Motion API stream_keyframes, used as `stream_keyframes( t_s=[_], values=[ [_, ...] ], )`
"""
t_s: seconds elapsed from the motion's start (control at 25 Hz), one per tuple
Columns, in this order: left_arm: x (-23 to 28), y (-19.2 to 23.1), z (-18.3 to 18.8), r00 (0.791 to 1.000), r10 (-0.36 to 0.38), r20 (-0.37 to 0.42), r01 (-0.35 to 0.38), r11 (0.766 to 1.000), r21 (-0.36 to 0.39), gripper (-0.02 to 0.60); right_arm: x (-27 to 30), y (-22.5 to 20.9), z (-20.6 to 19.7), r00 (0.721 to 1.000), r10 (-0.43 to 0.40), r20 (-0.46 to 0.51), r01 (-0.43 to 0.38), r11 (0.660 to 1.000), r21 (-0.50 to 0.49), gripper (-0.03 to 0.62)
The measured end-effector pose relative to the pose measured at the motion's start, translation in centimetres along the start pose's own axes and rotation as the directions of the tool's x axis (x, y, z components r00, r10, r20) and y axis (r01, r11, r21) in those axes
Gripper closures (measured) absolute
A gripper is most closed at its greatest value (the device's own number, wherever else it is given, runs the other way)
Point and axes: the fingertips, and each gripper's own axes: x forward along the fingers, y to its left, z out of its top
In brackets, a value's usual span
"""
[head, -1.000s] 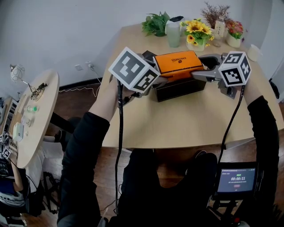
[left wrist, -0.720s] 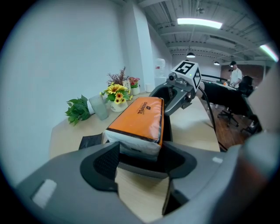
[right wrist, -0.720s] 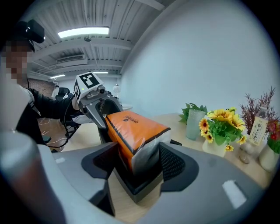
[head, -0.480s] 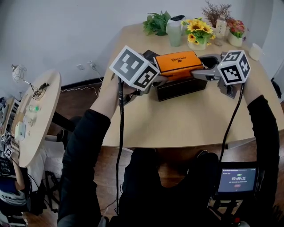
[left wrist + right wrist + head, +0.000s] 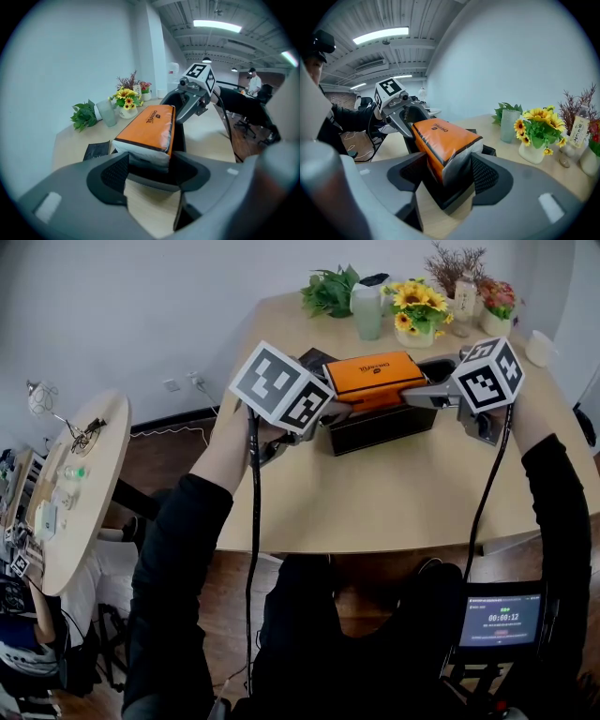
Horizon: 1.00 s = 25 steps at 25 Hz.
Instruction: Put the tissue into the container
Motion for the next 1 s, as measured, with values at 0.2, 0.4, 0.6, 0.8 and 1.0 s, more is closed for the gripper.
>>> stream_keyframes(
  t_s=[0.2,0.4,0.6,0.8,1.0],
  values=[
    [-0.4,-0.1,0.0,1.0,0.021,0.022,-0.021,1.0,0.016,0.336,0.0,0.0,0.0,1.0,0.002,-0.005,-0.002,1.0,-0.001,0.298],
    [-1.4,-0.1,0.7,0.997,0.033,0.07,-0.034,0.999,0.012,0.347,0.0,0.0,0.0,1.0,0.004,-0.011,-0.004,1.0,0.0,0.316],
    [-1.7,0.0,0.5,0.996,0.035,0.079,-0.036,0.999,0.002,0.347,0.0,-0.2,0.0,1.0,-0.013,-0.027,0.012,1.0,-0.026,0.327],
    [-1.7,0.2,0.1,0.995,0.036,0.094,-0.035,0.999,-0.012,0.346,-0.1,-0.9,-0.1,0.998,-0.057,-0.027,0.055,0.997,-0.061,0.335],
    [-1.7,0.3,0.2,0.989,0.042,0.143,-0.04,0.999,-0.018,0.347,-0.4,-1.5,-0.3,0.996,-0.091,-0.01,0.089,0.993,-0.081,0.344]
  ],
)
